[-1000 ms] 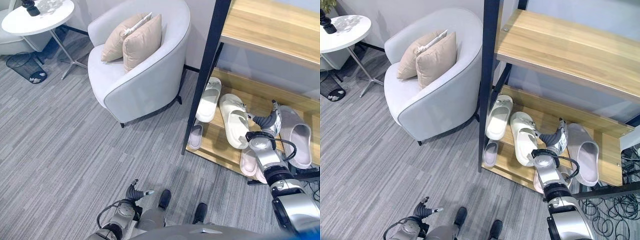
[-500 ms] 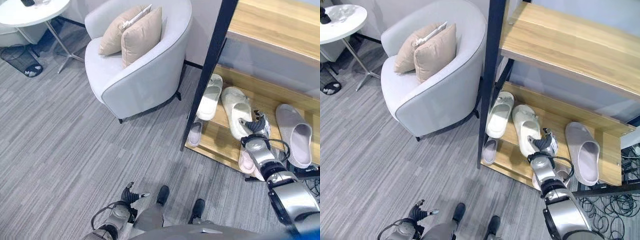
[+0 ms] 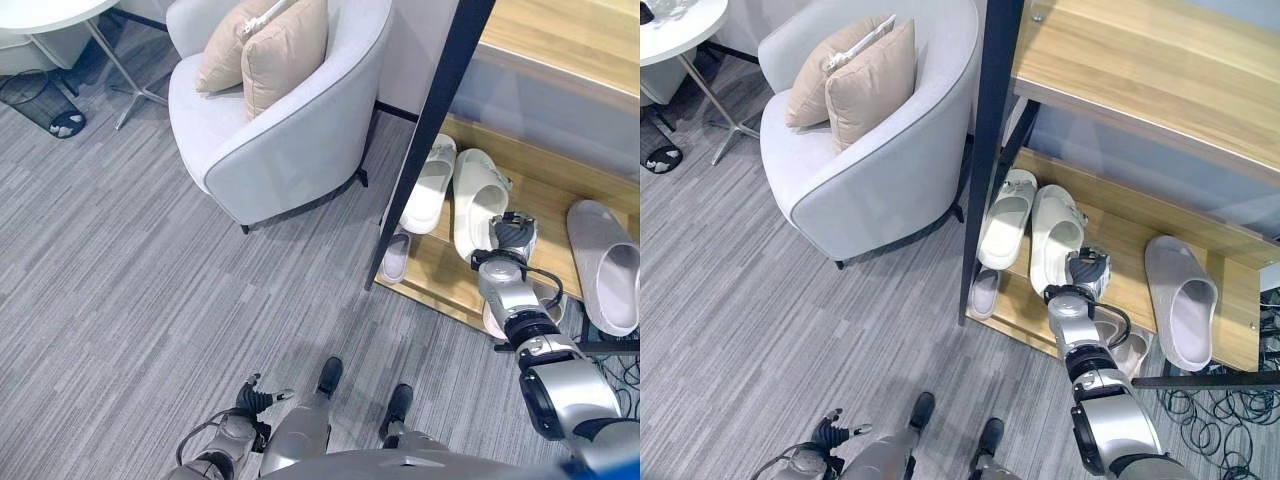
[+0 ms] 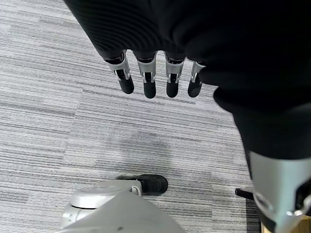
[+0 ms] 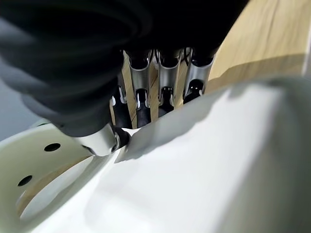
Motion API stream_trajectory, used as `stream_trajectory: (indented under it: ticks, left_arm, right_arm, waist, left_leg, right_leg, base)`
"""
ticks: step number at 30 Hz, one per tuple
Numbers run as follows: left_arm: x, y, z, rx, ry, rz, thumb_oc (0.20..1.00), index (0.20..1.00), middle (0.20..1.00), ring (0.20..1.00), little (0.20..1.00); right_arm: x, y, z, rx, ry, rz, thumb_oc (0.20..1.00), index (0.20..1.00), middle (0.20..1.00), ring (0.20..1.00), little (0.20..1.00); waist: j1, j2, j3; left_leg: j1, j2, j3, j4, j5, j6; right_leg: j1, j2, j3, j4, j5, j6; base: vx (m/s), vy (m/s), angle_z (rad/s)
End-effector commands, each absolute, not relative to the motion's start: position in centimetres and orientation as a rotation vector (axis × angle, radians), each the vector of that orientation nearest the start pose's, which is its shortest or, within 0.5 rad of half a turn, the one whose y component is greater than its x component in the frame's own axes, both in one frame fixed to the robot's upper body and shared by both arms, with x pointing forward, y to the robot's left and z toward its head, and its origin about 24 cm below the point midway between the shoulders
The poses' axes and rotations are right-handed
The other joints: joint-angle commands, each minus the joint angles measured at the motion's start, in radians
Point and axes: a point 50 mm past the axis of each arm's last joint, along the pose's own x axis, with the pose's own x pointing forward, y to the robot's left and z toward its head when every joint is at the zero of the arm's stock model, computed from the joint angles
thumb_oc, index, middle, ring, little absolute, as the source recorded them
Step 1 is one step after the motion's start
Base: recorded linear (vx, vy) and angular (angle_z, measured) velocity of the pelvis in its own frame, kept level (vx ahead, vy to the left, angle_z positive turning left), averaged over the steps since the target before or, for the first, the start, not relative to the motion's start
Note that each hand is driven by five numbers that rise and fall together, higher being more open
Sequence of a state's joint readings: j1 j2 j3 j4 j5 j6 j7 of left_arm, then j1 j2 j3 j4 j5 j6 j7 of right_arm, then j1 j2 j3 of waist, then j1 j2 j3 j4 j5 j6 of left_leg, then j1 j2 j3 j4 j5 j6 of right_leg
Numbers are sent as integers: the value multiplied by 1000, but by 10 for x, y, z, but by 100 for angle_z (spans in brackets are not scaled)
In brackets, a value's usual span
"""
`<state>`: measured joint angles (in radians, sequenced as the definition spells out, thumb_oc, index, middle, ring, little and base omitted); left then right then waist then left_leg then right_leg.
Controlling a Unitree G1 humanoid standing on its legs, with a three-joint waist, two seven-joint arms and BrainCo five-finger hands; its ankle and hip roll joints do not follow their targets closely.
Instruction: Arrange the slippers neatly on the shoe rack.
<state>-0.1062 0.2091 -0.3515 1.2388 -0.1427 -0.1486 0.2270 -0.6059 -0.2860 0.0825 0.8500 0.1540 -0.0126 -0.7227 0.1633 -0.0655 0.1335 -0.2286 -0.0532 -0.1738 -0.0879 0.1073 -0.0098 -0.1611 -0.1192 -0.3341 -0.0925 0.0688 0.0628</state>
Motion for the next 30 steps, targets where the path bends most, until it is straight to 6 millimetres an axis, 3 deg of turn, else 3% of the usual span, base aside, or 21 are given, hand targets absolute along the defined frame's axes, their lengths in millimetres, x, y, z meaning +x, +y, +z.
stream_trajectory:
  ticks: [1, 5, 6, 7, 8, 17, 22, 27, 30]
  left_arm:
    - [151, 182, -150, 348, 970, 66, 1000, 1000, 1000, 1000, 1000]
    - [158, 177, -148, 337, 956, 68, 1000, 1000, 1000, 1000, 1000]
    - [159, 176, -148, 335, 953, 66, 1000, 1000, 1000, 1000, 1000]
    - [161, 176, -147, 332, 952, 68, 1000, 1000, 1000, 1000, 1000]
    - [161, 173, -148, 331, 959, 62, 1000, 1000, 1000, 1000, 1000]
    - [158, 174, -149, 330, 972, 70, 1000, 1000, 1000, 1000, 1000]
    - [155, 178, -150, 333, 983, 86, 1000, 1000, 1000, 1000, 1000]
    - [146, 184, -153, 331, 1001, 124, 1000, 1000, 1000, 1000, 1000]
    - [138, 194, -154, 357, 1024, 137, 1000, 1000, 1000, 1000, 1000]
  right_arm:
    - [349, -215, 75, -290, 2, -695, 200, 200, 200, 200, 200]
    - [346, -205, 73, -326, -2, -685, 200, 200, 200, 200, 200]
    - [347, -204, 75, -335, -9, -684, 351, 351, 351, 351, 351]
    - [347, -203, 76, -346, -15, -686, 793, 793, 793, 793, 793]
    - [343, -202, 78, -391, -30, -706, 1000, 1000, 1000, 1000, 1000]
    - [338, -203, 81, -459, -66, -720, 1000, 1000, 1000, 1000, 1000]
    - [331, -205, 68, -485, -30, -705, 1000, 1000, 1000, 1000, 1000]
    - [314, -208, 62, -318, -79, -744, 1000, 1000, 1000, 1000, 1000]
    - [307, -214, 66, -352, -121, -738, 1000, 1000, 1000, 1000, 1000]
  waist:
    - [21, -23, -15]
    - [10, -23, -17]
    - [8, -23, -18]
    - [6, -22, -19]
    - [-3, -22, -25]
    - [-19, -22, -35]
    - [-25, -25, -46]
    - [-35, -24, -53]
    - [-34, -23, -56]
  left_leg:
    - [-16, 17, 10, 1, -67, -28]
    - [-12, 12, 12, 1, -71, -23]
    - [-11, 11, 14, 1, -72, -22]
    - [-11, 11, 15, 1, -72, -21]
    - [-5, 7, 19, 1, -77, -18]
    - [9, 6, 36, 1, -85, -12]
    - [21, 5, 39, 1, -90, -10]
    - [40, 12, 52, 1, -94, -11]
    - [52, 16, 55, 1, -96, -13]
  right_leg:
    - [65, -105, 2, 5, 46, 95]
    - [65, -109, 11, 5, 50, 94]
    - [64, -110, 12, 5, 51, 95]
    - [64, -110, 14, 5, 51, 95]
    - [64, -113, 21, 5, 55, 95]
    - [65, -118, 39, 5, 57, 96]
    - [75, -119, 39, 5, 57, 96]
    - [94, -117, 42, 5, 52, 95]
    - [107, -117, 41, 5, 51, 95]
  base:
    - [-7, 42, 0]
    - [-6, 27, 0]
    - [-6, 32, 0]
    - [-1, 54, -1]
    - [5, 56, -1]
    - [-4, 16, -4]
    - [0, 0, 0]
    - [-1, -3, -1]
    - [16, -30, -4]
